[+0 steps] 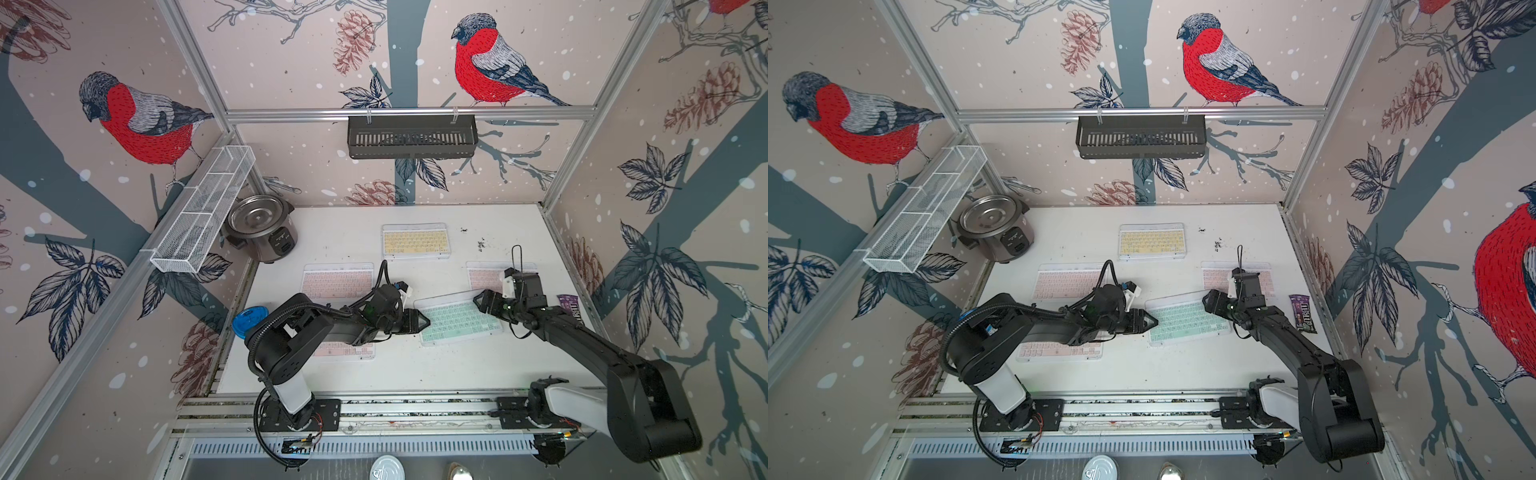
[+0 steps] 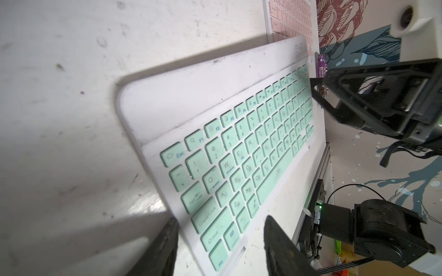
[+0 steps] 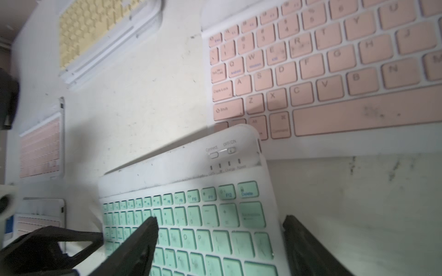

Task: Stack the numeric keypads
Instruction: Pick up the numeric keypad from the center of the board.

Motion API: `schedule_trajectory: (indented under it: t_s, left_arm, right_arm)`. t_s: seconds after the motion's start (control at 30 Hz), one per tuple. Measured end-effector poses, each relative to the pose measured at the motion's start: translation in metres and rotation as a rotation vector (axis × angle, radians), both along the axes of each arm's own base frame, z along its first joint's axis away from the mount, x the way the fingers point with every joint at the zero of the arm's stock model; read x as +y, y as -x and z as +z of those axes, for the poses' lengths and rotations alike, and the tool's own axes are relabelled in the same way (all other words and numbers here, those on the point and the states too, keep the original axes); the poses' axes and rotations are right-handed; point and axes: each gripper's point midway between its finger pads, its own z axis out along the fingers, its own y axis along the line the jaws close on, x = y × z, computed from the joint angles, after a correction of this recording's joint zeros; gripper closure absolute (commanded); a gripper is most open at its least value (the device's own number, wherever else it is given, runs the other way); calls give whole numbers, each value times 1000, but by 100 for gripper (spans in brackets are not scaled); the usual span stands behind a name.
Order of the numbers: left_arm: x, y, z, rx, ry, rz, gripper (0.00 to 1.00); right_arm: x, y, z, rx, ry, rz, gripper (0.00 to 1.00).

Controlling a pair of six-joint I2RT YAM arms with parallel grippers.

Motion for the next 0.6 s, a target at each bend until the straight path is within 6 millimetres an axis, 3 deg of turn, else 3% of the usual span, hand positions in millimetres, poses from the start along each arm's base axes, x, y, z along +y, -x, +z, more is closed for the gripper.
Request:
schedule_trajectory:
  t_s: [0.27,0.6]
  left_arm:
    - [2,-1,-2,0,-13,9,43]
    - [13,-8,0,-22,-22,45,43]
  right_arm:
    - [9,-5,40,-147,-91,28,21]
    - [15,15,39,-109,-122,67,22]
